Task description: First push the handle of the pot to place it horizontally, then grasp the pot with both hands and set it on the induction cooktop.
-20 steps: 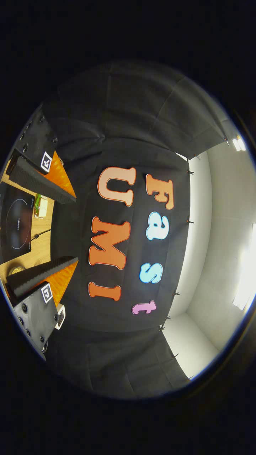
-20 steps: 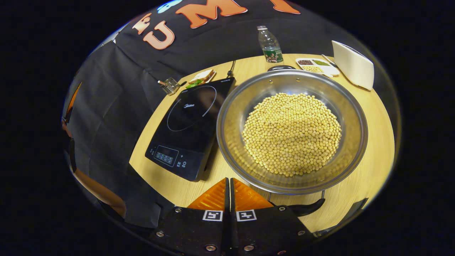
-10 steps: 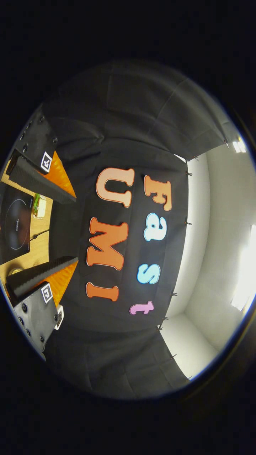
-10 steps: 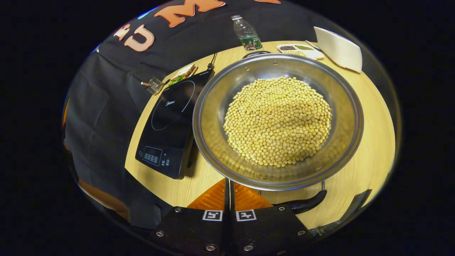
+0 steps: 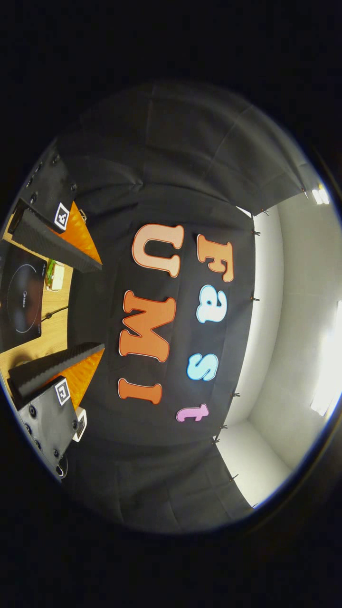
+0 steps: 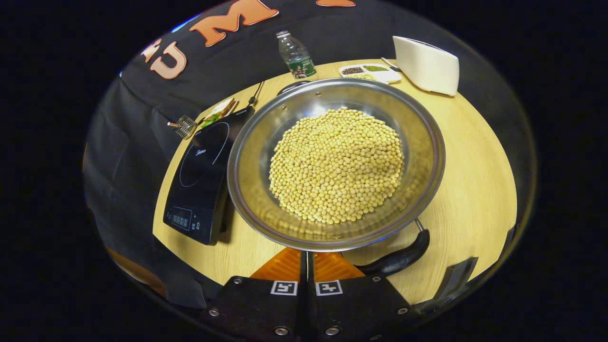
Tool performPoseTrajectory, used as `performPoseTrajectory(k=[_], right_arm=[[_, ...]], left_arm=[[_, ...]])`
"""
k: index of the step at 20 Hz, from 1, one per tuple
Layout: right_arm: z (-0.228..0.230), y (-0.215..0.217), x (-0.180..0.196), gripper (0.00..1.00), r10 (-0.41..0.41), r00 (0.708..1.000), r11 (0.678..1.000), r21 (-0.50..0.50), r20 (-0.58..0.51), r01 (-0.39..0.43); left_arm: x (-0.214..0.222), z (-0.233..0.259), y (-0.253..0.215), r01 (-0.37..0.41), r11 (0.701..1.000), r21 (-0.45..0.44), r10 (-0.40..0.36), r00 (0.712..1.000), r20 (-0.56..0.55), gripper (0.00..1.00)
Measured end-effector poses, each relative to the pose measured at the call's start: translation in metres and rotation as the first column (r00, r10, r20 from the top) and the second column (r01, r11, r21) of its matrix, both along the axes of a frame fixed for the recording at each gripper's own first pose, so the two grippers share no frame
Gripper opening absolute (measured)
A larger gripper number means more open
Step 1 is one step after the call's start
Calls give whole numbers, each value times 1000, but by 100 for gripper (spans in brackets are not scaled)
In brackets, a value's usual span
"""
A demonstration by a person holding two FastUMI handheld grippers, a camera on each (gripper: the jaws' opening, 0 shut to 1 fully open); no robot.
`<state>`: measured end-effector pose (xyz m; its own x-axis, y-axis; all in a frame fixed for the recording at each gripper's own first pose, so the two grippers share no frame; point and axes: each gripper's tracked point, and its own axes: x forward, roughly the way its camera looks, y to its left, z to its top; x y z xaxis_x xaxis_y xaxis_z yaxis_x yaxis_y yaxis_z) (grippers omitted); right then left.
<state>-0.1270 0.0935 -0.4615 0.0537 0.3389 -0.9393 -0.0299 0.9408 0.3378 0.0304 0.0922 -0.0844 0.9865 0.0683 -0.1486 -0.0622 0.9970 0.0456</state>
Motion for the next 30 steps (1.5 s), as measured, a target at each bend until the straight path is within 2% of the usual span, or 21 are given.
performPoseTrajectory(k=[13, 17, 22, 30], right_arm=[[-18, -65, 25, 0, -60, 998, 985, -161, -1, 59], [-28, -89, 39, 0, -98, 994, 964, -244, 54, 108], [-36, -120, 58, 0, -205, 975, 930, -293, 89, 223], [-47, -140, 81, 0, -243, 963, 903, -337, 115, 268]], left_arm=[[8, -12, 13, -18, 1000, -21, 18, 1000, -7, 97], [11, -13, 20, -36, 999, 3, 36, 999, -8, 97], [14, -17, 13, -15, 1000, 7, 15, 1000, -17, 97], [9, -32, 23, -39, 999, 1, 39, 997, -67, 97]])
